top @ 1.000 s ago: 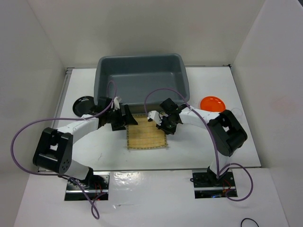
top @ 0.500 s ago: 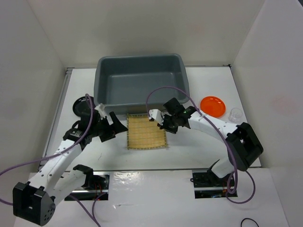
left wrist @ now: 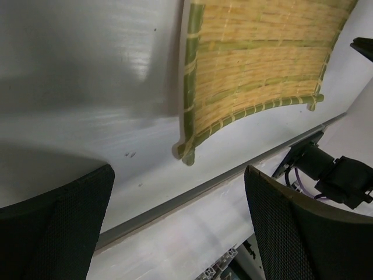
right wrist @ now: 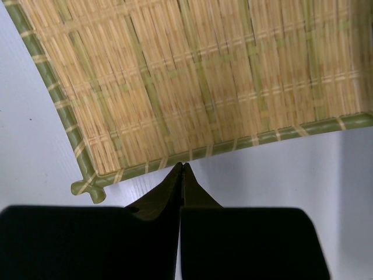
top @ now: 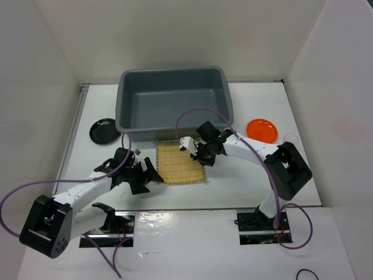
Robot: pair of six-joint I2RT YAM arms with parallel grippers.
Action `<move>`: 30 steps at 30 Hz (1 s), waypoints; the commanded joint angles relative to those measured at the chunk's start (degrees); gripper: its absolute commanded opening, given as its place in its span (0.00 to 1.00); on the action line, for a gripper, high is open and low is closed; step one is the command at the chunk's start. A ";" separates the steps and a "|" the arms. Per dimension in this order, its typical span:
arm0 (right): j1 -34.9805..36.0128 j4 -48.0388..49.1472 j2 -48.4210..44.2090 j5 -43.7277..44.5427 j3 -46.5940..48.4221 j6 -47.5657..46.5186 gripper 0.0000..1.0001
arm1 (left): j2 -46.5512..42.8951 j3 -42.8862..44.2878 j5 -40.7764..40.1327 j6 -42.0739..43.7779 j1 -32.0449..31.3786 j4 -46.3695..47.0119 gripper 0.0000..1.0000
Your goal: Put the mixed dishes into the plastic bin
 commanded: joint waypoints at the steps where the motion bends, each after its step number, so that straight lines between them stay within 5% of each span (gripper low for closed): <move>1: 0.81 0.39 0.02 -1.74 2.58 0.71 0.00 | 2.32 0.59 1.60 -0.52 -0.31 6.07 0.98; 26: 4.15 1.10 8.20 0.63 -1.02 -2.01 0.00 | 12.96 1.38 6.42 1.24 -0.31 24.33 0.98; 30: 4.15 1.10 8.20 1.15 -1.02 -2.01 0.00 | 18.92 2.61 8.97 2.29 -0.84 28.83 0.80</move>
